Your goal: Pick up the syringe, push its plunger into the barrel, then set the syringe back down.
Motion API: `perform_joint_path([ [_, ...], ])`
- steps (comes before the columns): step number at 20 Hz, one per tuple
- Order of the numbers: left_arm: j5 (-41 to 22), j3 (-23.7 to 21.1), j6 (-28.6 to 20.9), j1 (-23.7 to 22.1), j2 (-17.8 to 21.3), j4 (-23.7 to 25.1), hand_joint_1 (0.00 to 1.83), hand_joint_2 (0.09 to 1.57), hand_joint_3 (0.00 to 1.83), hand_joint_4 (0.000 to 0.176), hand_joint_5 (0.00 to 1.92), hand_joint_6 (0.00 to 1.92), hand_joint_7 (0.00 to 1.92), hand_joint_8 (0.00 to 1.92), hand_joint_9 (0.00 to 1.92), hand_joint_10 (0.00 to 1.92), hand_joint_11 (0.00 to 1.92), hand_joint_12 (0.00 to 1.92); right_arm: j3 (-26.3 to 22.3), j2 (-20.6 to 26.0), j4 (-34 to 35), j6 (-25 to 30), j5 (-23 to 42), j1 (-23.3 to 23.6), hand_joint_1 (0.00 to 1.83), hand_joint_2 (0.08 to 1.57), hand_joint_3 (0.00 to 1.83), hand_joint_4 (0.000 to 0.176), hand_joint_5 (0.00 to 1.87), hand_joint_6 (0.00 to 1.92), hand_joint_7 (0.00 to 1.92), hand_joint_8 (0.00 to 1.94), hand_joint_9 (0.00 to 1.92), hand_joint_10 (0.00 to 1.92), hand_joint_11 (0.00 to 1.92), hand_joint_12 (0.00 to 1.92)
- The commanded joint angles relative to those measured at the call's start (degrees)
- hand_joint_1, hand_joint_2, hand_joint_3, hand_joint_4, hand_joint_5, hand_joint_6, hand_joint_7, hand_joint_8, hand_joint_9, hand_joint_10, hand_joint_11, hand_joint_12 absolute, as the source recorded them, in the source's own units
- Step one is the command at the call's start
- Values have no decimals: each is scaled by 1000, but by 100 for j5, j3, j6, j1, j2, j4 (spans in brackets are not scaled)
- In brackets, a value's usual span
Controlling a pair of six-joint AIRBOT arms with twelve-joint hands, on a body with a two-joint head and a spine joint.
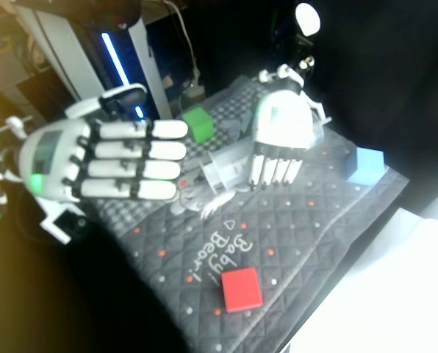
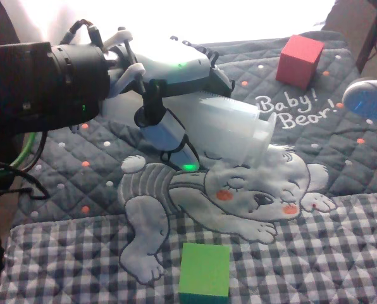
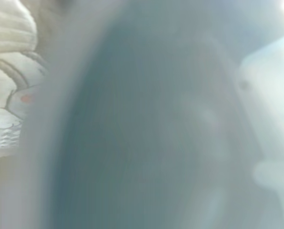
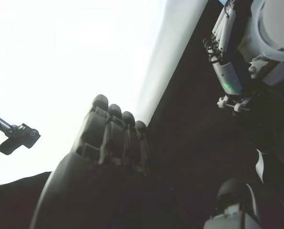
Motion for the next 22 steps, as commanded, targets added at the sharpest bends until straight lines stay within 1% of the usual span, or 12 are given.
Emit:
perform_joint_path([
  [1, -358, -26, -54, -55, 18, -100, 1123, 1072, 470, 0, 638, 1555, 725, 1664, 808, 1921, 896, 1921, 6, 44, 97, 15, 706, 52, 0, 916, 8, 0, 0, 0, 0, 0, 0, 0, 29, 10],
  [3, -353, -38, -54, -24, 18, -71, 1165, 1212, 73, 0, 647, 1373, 818, 1430, 680, 1632, 639, 1760, 9, 44, 97, 15, 706, 56, 7, 901, 1, 0, 0, 0, 0, 0, 0, 0, 14, 3],
  [4, -351, -52, -54, -14, 20, -51, 1031, 1104, 5, 0, 540, 875, 664, 1015, 620, 1244, 494, 1483, 9, 44, 97, 15, 707, 61, 2, 903, 2, 0, 0, 0, 0, 0, 0, 0, 23, 7],
  [6, -350, -70, -54, -9, 22, -9, 863, 1042, 0, 0, 617, 225, 725, 301, 703, 527, 420, 1048, 9, 44, 97, 14, 707, 65, 0, 917, 7, 0, 0, 0, 0, 0, 0, 0, 27, 8],
  [7, -344, -84, -55, -9, 27, 19, 839, 1018, 0, 0, 634, 79, 747, 95, 743, 262, 394, 913, 9, 44, 97, 14, 707, 68, 0, 916, 6, 0, 0, 0, 0, 0, 0, 0, 33, 11],
  [8, -333, -107, -55, -7, 34, 63, 814, 976, 1, 0, 600, 18, 707, 21, 745, 111, 373, 886, 9, 44, 97, 14, 708, 69, 0, 913, 4, 0, 0, 0, 0, 0, 0, 0, 29, 9],
  [11, -333, -114, -56, 4, 35, 70, 773, 912, 0, 0, 539, 0, 650, 0, 731, 7, 345, 858, 9, 44, 98, 14, 708, 69, 24, 884, 0, 0, 0, 0, 0, 0, 0, 0, 25, 6],
  [14, -378, -134, -58, 12, 72, 69, 778, 889, 0, 0, 502, 0, 627, 0, 696, 0, 240, 987, 9, 44, 98, 14, 709, 69, 1, 893, 0, 0, 0, 0, 0, 0, 0, 0, 32, 8],
  [18, -520, -251, -59, 1, 214, 65, 793, 870, 0, 0, 456, 0, 615, 4, 712, 10, 261, 1023, 9, 44, 102, 14, 713, 69, 0, 905, 2, 0, 0, 0, 0, 0, 0, 0, 6, 1],
  [19, -575, -280, -60, -3, 262, 46, 814, 816, 0, 0, 413, 0, 581, 0, 661, 1, 170, 1015, 9, 44, 104, 14, 717, 69, 0, 907, 3, 0, 0, 0, 0, 0, 0, 0, 16, 5],
  [21, -601, -303, -60, 4, 293, 44, 710, 741, 0, 47, 278, 0, 372, 0, 453, 0, 59, 1018, 9, 44, 105, 14, 721, 69, 0, 908, 3, 0, 0, 0, 0, 0, 0, 0, 13, 4],
  [22, -602, -314, -60, 18, 306, 46, 673, 712, 0, 85, 228, 0, 314, 0, 406, 0, 40, 1054, 10, 44, 105, 14, 724, 69, 0, 910, 4, 0, 0, 0, 0, 0, 0, 0, 17, 5],
])
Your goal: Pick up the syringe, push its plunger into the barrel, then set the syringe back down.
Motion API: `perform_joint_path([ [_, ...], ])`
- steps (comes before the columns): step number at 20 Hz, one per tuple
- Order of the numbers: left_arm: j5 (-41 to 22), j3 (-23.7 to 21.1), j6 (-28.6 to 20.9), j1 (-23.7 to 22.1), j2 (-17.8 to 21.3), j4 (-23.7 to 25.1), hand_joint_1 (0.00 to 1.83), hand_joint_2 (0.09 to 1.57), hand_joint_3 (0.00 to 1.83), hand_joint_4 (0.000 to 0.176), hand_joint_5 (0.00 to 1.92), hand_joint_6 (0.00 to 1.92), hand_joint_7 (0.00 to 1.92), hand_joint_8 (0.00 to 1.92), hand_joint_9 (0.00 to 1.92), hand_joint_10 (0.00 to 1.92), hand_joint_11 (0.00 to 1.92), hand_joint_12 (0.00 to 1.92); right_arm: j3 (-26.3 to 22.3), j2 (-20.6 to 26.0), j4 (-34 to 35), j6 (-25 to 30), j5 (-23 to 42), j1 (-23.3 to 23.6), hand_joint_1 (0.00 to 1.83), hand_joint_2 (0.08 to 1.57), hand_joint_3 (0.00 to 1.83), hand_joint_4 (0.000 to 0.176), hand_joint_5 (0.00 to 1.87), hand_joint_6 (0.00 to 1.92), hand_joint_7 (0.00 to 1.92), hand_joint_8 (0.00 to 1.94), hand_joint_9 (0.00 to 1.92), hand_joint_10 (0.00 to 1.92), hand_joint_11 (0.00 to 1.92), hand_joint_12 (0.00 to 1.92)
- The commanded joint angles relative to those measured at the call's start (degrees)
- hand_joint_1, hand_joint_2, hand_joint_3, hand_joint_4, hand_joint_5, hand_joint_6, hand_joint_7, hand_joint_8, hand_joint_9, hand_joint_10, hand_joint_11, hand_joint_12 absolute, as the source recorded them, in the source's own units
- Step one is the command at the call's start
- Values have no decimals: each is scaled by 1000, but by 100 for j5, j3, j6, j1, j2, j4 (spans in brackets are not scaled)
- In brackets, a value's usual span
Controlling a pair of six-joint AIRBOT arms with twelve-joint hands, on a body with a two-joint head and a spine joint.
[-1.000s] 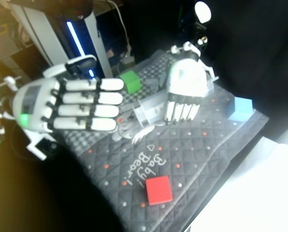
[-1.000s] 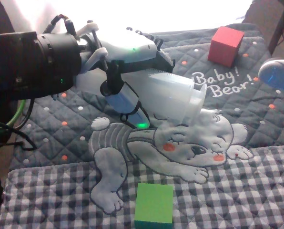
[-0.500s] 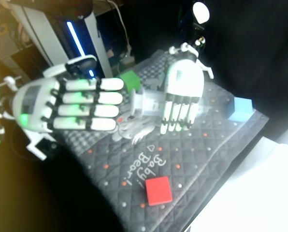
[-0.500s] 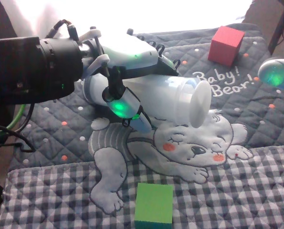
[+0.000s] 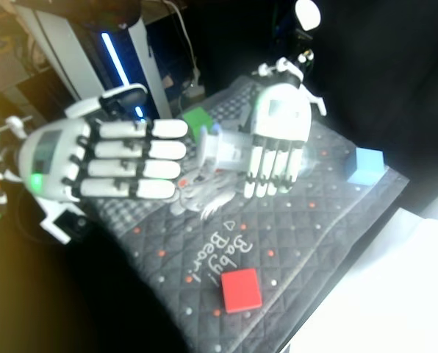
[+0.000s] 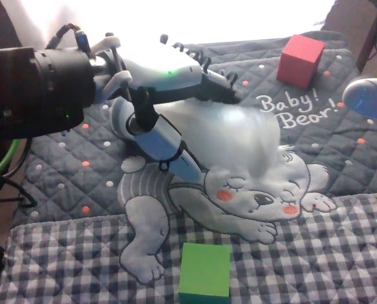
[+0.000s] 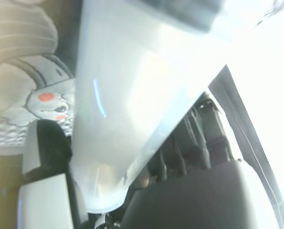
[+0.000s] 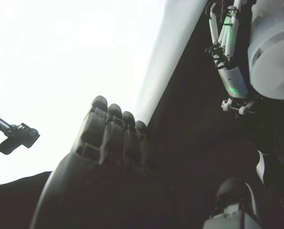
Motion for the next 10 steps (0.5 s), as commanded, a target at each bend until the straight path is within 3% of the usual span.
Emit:
perform_joint_path([
  [1, -350, -23, -51, -32, -4, -132, 639, 663, 0, 130, 176, 0, 245, 0, 311, 0, 7, 1002, 11, 44, 95, 16, 723, 65, 0, 911, 4, 0, 0, 0, 0, 0, 0, 0, 26, 9],
  [3, -351, -16, -51, 1, 0, -141, 579, 625, 0, 171, 63, 0, 67, 2, 90, 1, 0, 653, 10, 44, 97, 16, 729, 65, 0, 916, 5, 0, 0, 0, 0, 0, 0, 0, 20, 6],
  [4, -351, -16, -51, 18, 8, -148, 568, 613, 0, 175, 14, 9, 13, 0, 17, 0, 0, 409, 10, 44, 98, 16, 732, 65, 0, 907, 1, 0, 0, 0, 0, 0, 0, 0, 16, 4],
  [6, -394, -3, -51, 46, 42, -224, 561, 604, 0, 176, 0, 0, 0, 0, 0, 0, 0, 177, 10, 44, 105, 16, 740, 65, 0, 913, 3, 0, 0, 0, 0, 0, 0, 0, 2, 0],
  [8, -505, -3, -51, 89, 161, -391, 572, 617, 3, 176, 0, 0, 0, 0, 0, 0, 0, 30, 4, 44, 113, 16, 755, 65, 0, 907, 0, 0, 0, 0, 0, 0, 0, 0, 15, 6],
  [10, -653, -24, 108, 122, 318, -736, 643, 623, 3, 176, 0, 0, 0, 0, 0, 0, 0, 0, -10, 44, 121, 16, 772, 65, 25, 897, 0, 0, 0, 0, 0, 0, 0, 0, 3, 1],
])
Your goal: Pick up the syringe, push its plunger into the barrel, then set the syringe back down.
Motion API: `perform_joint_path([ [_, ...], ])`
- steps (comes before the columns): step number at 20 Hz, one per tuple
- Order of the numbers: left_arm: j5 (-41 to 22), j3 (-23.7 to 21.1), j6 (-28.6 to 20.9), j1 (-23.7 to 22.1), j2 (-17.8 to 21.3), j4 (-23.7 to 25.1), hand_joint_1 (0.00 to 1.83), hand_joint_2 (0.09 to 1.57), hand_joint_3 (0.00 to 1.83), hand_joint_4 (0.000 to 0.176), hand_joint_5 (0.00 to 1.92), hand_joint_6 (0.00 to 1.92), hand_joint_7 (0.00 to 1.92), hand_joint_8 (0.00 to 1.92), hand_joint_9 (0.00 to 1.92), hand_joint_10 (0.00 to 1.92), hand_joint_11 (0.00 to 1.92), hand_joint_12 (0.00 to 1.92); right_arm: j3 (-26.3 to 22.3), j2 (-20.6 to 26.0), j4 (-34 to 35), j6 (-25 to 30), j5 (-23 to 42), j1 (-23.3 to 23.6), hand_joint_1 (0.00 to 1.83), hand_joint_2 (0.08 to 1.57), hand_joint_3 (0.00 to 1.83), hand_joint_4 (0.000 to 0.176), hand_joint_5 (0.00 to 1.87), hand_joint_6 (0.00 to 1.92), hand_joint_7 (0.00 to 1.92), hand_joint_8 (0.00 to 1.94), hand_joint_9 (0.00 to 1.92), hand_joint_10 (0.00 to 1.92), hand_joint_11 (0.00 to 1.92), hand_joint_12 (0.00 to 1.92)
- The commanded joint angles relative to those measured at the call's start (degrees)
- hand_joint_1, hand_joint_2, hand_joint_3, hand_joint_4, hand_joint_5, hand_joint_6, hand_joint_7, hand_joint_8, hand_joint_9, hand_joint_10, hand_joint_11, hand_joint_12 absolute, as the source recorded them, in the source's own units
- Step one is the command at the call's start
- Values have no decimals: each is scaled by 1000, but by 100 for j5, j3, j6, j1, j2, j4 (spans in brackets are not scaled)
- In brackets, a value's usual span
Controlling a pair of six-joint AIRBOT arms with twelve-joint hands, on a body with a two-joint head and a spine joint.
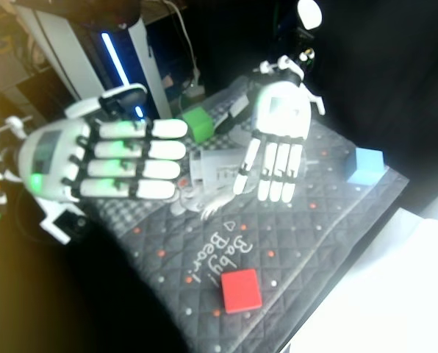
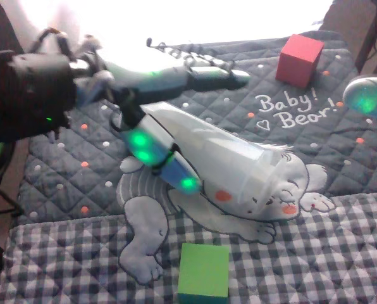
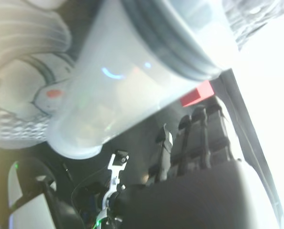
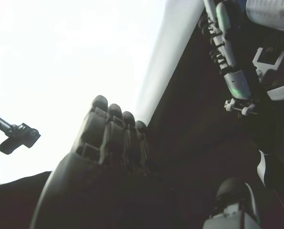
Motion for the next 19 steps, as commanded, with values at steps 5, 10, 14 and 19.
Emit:
perform_joint_path([
  [5, -759, -459, 1070, 6, 713, -1237, 636, 679, 14, 110, 0, 0, 0, 0, 0, 0, 0, 0, -70, 46, 102, 16, 846, 64, 89, 861, 0, 0, 0, 0, 0, 0, 0, 0, 5, 2],
  [10, -1496, -951, 2311, 218, 1343, -2569, 612, 710, 15, 15, 0, 0, 0, 0, 0, 0, 0, 0, -125, 69, 102, 16, 888, 12, 41, 879, 0, 0, 0, 0, 0, 0, 0, 0, 5, 2],
  [14, -2093, -1226, 2712, 404, 1747, -3105, 678, 773, 0, 48, 0, 0, 0, 0, 0, 0, 0, 0, -200, 172, 105, -79, 961, -18, 121, 911, 7, 0, 0, 0, 0, 0, 0, 0, 28, 11],
  [19, -2746, -1616, 3116, 508, 2261, -3481, 419, 896, 22, 0, 0, 0, 0, 0, 0, 0, 0, 0, -417, 395, 137, -417, 1188, -99, 192, 864, 9, 0, 40, 3, 0, 0, 1, 0, 55, 22],
])
